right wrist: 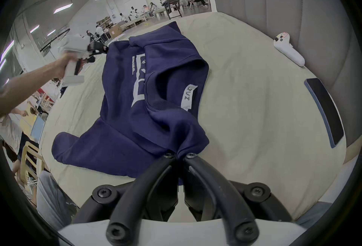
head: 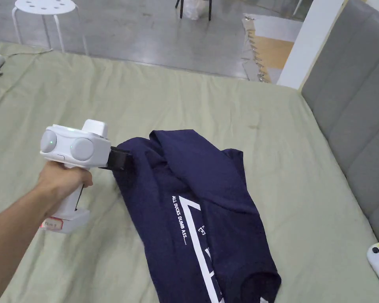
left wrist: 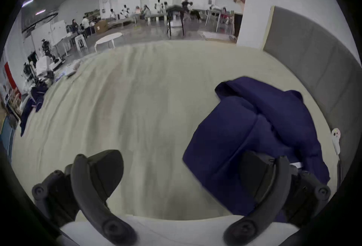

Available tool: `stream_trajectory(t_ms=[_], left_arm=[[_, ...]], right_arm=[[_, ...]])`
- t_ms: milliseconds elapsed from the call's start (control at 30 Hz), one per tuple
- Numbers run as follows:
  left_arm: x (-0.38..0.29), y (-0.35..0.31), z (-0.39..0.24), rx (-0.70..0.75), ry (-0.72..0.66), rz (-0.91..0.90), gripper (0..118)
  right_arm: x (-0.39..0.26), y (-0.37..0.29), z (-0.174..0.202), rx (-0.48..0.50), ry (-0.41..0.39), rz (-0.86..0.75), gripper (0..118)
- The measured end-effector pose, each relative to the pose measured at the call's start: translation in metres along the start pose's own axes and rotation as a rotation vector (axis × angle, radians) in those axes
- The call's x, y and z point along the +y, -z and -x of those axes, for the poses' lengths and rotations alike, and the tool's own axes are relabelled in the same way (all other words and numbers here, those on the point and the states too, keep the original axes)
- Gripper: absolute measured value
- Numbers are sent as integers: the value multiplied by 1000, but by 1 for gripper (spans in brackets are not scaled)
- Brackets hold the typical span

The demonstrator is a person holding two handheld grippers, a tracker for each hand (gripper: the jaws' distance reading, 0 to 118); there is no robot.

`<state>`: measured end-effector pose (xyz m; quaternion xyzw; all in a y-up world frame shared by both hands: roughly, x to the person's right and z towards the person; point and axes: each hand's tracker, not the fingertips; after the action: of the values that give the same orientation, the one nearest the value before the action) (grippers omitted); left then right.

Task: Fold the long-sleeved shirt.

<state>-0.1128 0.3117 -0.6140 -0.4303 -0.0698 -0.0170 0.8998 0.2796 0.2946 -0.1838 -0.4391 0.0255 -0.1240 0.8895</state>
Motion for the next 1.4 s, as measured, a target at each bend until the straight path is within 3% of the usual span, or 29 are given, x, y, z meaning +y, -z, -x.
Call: stream_trajectory(t_ms=[33, 100, 200, 267, 533, 700, 867, 1067, 1400], left_arm=[[-1, 6, -1, -46, -17, 17, 84], [-8, 8, -3, -166, -16, 34, 5], [-29, 0, -16, -111, 53, 27, 6], [-34, -15, -9, -197, 3, 46, 5], [-22, -121, 33, -252, -177, -123, 4], [-11, -197, 53, -304, -186, -218, 4], [1, -280, 68, -344, -240, -362, 4], [28, -410, 78, -299, -249, -548, 4], [74, -582, 93, -171, -264, -778, 4]], right_arm=[[0, 2, -1, 0, -3, 4, 3], [0, 4, -2, -2, 2, 7, 3], [1, 3, -5, 8, 27, -1, 3], [2, -2, -4, 11, 26, -19, 3], [12, -42, 3, 74, 34, -114, 3], [44, -83, 7, 144, 19, -249, 2], [108, -137, 7, 181, -16, -415, 2], [215, -209, 21, 169, -136, -564, 2], [374, -324, 95, 194, -213, -704, 2]])
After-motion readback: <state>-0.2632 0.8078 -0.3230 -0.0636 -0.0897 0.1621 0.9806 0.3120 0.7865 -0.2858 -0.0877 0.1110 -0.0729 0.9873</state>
